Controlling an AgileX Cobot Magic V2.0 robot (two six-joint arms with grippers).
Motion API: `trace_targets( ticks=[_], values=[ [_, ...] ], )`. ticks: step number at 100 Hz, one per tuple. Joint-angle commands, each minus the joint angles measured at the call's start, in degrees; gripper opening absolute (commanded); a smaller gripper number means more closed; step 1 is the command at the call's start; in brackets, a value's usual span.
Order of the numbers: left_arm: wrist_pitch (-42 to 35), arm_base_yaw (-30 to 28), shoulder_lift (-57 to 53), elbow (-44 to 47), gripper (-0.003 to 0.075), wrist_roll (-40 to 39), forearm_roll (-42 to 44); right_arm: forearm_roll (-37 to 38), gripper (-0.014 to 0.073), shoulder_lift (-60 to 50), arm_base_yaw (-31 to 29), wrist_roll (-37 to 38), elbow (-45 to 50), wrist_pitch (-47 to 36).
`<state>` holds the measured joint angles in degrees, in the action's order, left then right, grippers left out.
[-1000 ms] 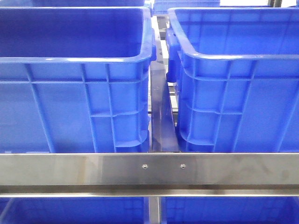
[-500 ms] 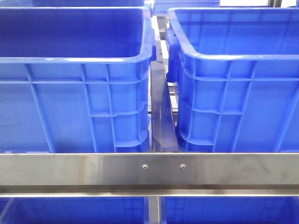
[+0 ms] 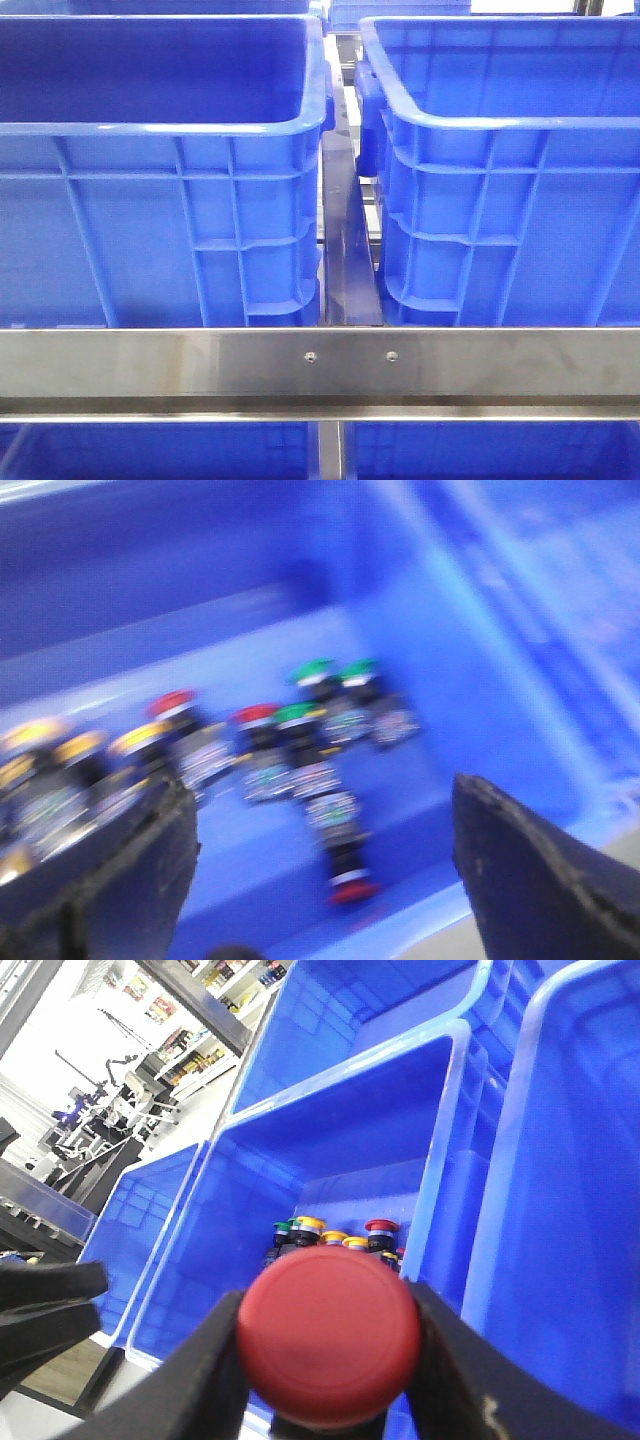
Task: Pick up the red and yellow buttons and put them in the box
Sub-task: 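Carry the red button with the right gripper over the empty bin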
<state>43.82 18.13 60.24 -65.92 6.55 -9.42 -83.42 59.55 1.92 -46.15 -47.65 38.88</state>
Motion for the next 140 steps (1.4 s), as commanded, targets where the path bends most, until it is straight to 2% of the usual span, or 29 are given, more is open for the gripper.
trace_targets(
  ticks=[1, 25, 39, 47, 54, 66, 83, 89, 106, 140],
  values=[
    [-5.3, -4.1, -6.5, 2.7, 0.0480, -0.7, -0.8, -3.5, 0.0109, -0.6, -0.3, -1.0, -2.1, 0.0],
    [-6.9, -12.5, -21.1, 14.6, 0.0480, -0.7, -0.7, -3.5, 0.0109, -0.6, -0.3, -1.0, -2.1, 0.0],
    [-7.1, -14.2, -28.8, 19.8, 0.0479, -0.7, -0.5, -3.5, 0.0109, -0.6, -0.3, -1.3, -2.1, 0.0],
    [-7.2, -14.2, -32.4, 21.9, 0.0453, -0.7, -0.1, -3.5, 0.0109, -0.6, -0.3, -1.3, -2.1, 0.0],
    [-7.2, -14.2, -35.0, 23.2, 0.0397, -0.7, 0.0, -3.5, 0.0109, -0.6, -0.3, -1.5, -2.1, -0.2],
    [-7.2, -14.2, -37.7, 24.0, 0.0235, -0.7, 0.0, -3.5, 0.0109, -0.6, -0.3, -2.8, -2.1, -3.6],
    [-7.2, -14.2, -38.2, 24.0, -0.0022, -0.7, 0.0, -3.5, 0.0109, -0.6, -0.3, -9.6, -2.1, -15.2],
    [-7.2, -14.2, -38.2, 24.0, -0.0019, -0.7, 0.0, -3.5, 0.0109, -0.4, -0.3, -12.3, -2.1, -20.9],
    [-7.2, -14.2, -38.2, 24.0, -0.0019, -0.7, 0.0, -3.5, 0.0109, 2.3, -0.3, -19.2, -2.8, -30.6],
    [-7.2, -14.2, -38.2, 24.0, -0.0019, -0.7, 0.0, -3.5, 0.0109, 19.6, 0.5, -28.4, -10.2, -36.6]
  ],
)
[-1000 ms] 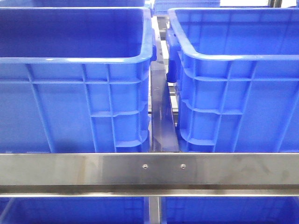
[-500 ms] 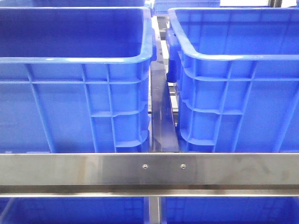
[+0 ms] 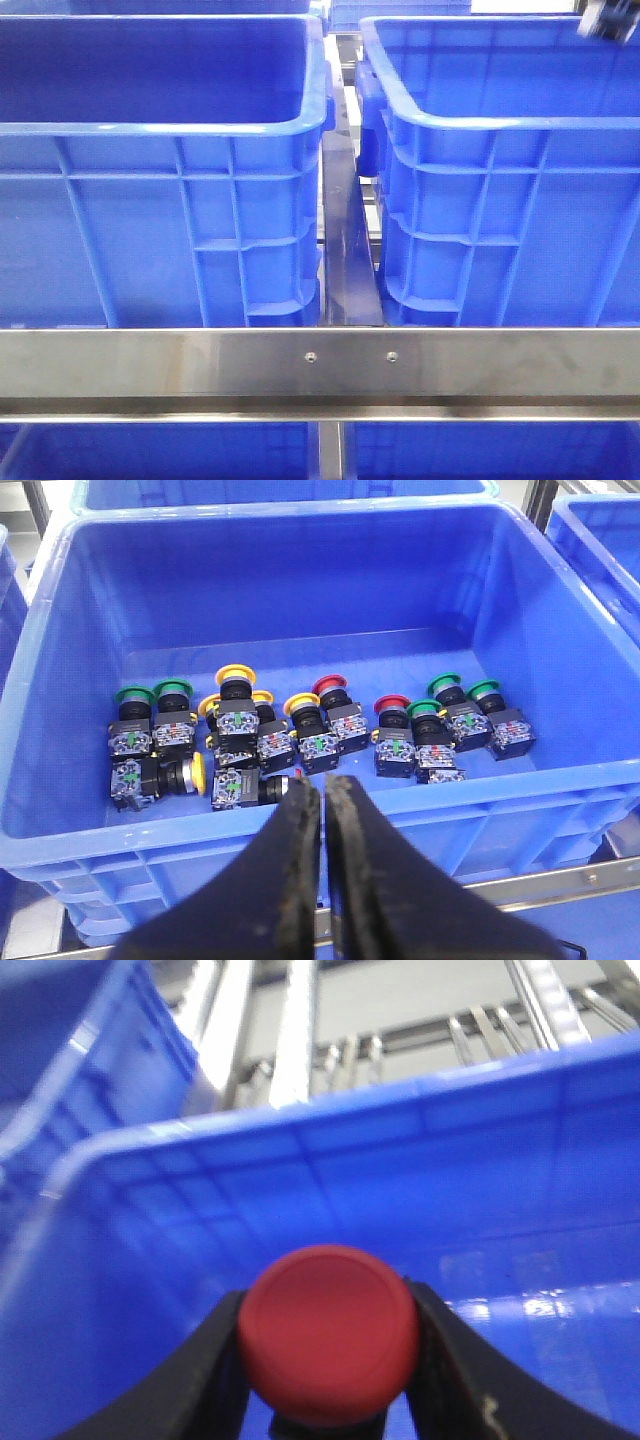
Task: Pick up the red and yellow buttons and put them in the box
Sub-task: 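Carry the red button with the right gripper over the empty bin, then lower the red button into the bin and open the right gripper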
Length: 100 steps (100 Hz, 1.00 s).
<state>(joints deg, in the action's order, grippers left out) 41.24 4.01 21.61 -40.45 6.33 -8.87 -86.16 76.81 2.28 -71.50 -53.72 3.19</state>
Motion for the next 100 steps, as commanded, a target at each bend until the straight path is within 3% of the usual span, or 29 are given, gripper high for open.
trace_targets(
  ticks=[1, 58, 100],
  values=[
    [-4.6, -0.1, 0.4, -1.5, -0.0019, -0.5, -0.5, -0.8, 0.0109, 3.2, 0.1, -3.3, -4.6, -0.9],
    [-4.6, -0.1, 0.4, -1.5, -0.0019, -0.5, -0.5, -0.8, 0.0108, 25.4, 3.6, -8.5, -19.6, -3.2],
    [-4.6, -0.1, 0.4, -1.5, -0.0019, -0.5, -0.5, -0.7, 0.0108, 29.7, 3.6, -8.5, -23.2, -7.0]
  ],
)
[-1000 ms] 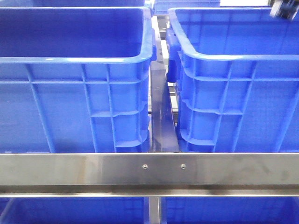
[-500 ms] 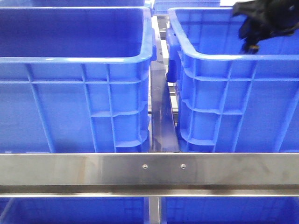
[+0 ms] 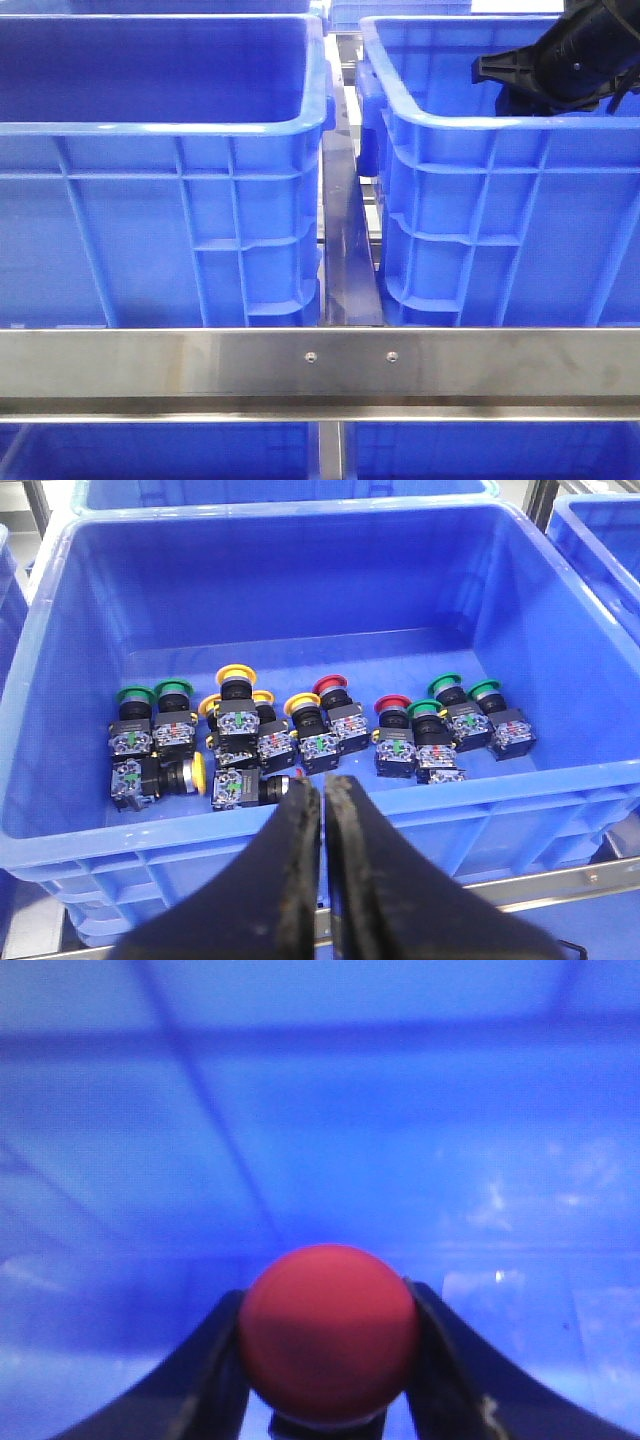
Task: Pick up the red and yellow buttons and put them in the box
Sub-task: 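Lower the red button into the bin and open the right gripper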
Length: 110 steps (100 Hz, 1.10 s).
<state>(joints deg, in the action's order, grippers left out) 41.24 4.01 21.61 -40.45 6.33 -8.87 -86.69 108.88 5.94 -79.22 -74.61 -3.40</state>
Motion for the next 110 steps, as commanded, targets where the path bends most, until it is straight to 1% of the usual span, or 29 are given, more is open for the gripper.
trace_targets(
  ticks=[1, 16, 32, 44, 53, 58, 68, 75, 80, 85, 110],
  values=[
    [-4.6, -0.1, 0.4, -1.5, -0.0019, -0.5, -0.5, -0.2, 0.0108, -2.4, -0.1, -0.7, -2.3, -0.4],
    [-4.6, -0.1, 0.4, -1.5, -0.0019, -0.5, -0.5, -0.2, 0.0108, -0.6, -0.1, -0.7, -2.3, 0.3],
    [-4.6, -0.1, 0.4, -1.5, -0.0019, -0.5, -0.5, -0.2, 0.0109, 0.8, -0.1, -0.7, -2.2, 3.4],
    [-4.6, -0.1, 0.4, -1.5, -0.0019, -0.5, -0.5, -0.2, 0.0128, 0.8, -0.1, -0.7, -2.2, 4.7],
    [-4.6, -0.1, 0.4, -1.5, -0.0019, -0.5, -0.5, -0.2, 0.0206, 0.8, -0.1, -0.7, -2.2, 5.1],
    [-4.6, -0.1, 0.4, -1.5, -0.0019, -0.5, -0.5, -0.2, 0.0276, 0.8, -0.1, -0.7, -2.2, 5.1],
    [-4.6, -0.1, 0.4, -1.5, -0.0019, -0.5, -0.5, -0.2, 0.0455, 0.8, -0.1, -0.7, -2.2, 5.1],
    [-4.6, -0.1, 0.4, -1.5, -0.0019, -0.5, -0.5, -0.2, 0.0547, 0.7, -0.1, -0.7, -2.2, 5.2],
    [-4.6, -0.1, 0.4, -1.5, -0.0019, -0.5, -0.5, -0.2, 0.0589, 0.7, -0.1, -0.7, -2.2, 5.2],
    [-4.6, -0.1, 0.4, -1.5, -0.0019, -0.5, -0.5, -0.2, 0.0606, 0.5, -0.1, -0.7, -2.2, 5.2],
    [-4.6, -0.1, 0.4, -1.5, -0.0019, -0.5, -0.5, -0.2, 0.0605, -3.3, -0.1, -0.7, -1.3, 4.7]
  ],
)
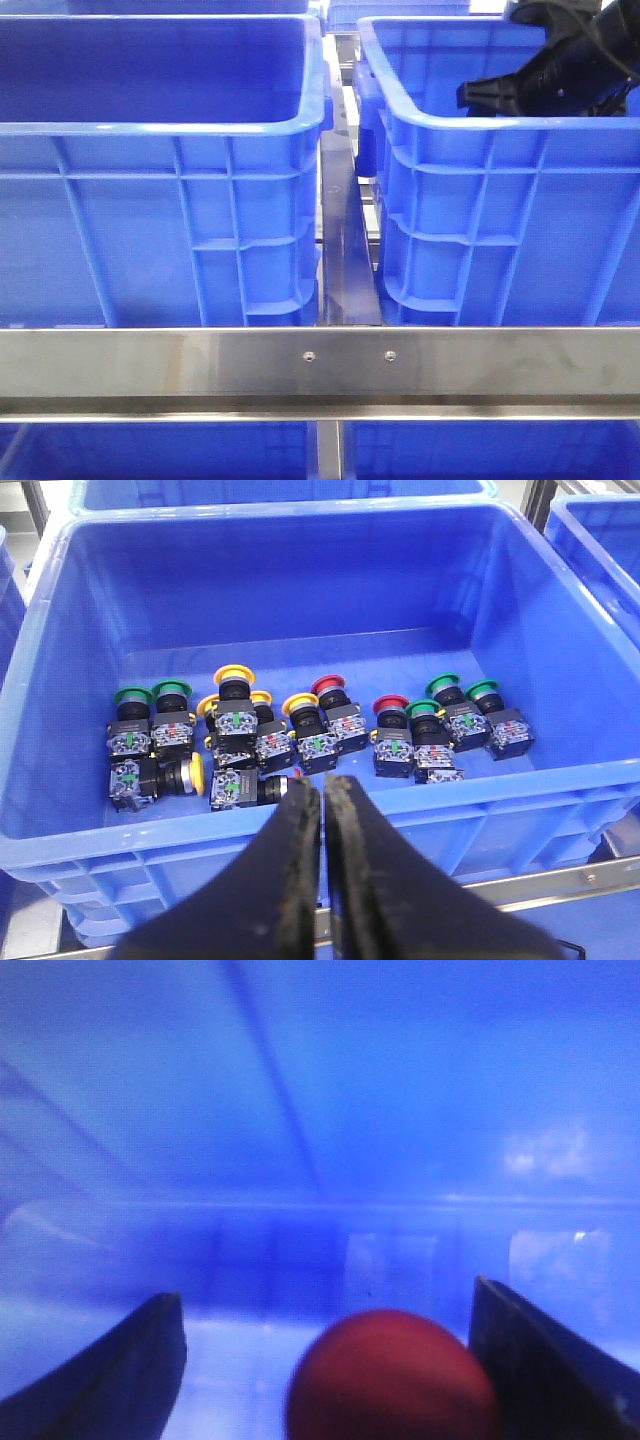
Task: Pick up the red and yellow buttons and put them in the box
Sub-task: 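Lower the red button into the bin and open the right gripper, then lower the left gripper into the button bin toward a yellow-capped button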
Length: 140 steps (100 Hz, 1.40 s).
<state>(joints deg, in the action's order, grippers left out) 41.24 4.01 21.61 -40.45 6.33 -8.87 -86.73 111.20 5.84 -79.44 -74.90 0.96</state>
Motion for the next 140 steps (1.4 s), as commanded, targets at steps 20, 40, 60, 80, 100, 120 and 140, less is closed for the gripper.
trace_targets(
  ticks=[20, 40, 60, 80, 100, 120, 140],
  values=[
    [-4.6, -0.1, 0.4, -1.5, -0.0019, -0.5, -0.5, -0.2, 0.0605, -13.5, -0.5, -0.5, 3.4, -1.0],
    [-4.6, -0.1, 0.4, -1.5, -0.0019, -0.5, -0.5, -0.2, 0.0605, -24.3, -0.6, -0.5, 10.5, -1.0],
    [-4.6, -0.1, 0.4, -1.5, -0.0019, -0.5, -0.5, -0.2, 0.0602, -37.1, -0.6, -0.5, 19.1, -1.7],
    [-4.6, -0.1, 0.4, -1.5, -0.0019, -0.5, -0.5, -0.2, 0.0602, -49.4, -0.6, -0.5, 27.6, -2.8],
    [-4.6, -0.1, 0.4, -1.5, -0.0019, -0.5, -0.5, -0.2, 0.0602, -60.6, -0.6, -0.5, 35.6, -2.8],
    [-4.6, -0.1, 0.4, -1.5, -0.0019, -0.5, -0.5, -0.2, 0.0602, -69.9, -0.6, -0.5, 41.6, -3.3],
    [-4.6, -0.1, 0.4, -1.5, -0.0019, -0.5, -0.5, -0.2, 0.0458, -76.0, -0.6, -0.5, 44.0, -5.3]
  ],
)
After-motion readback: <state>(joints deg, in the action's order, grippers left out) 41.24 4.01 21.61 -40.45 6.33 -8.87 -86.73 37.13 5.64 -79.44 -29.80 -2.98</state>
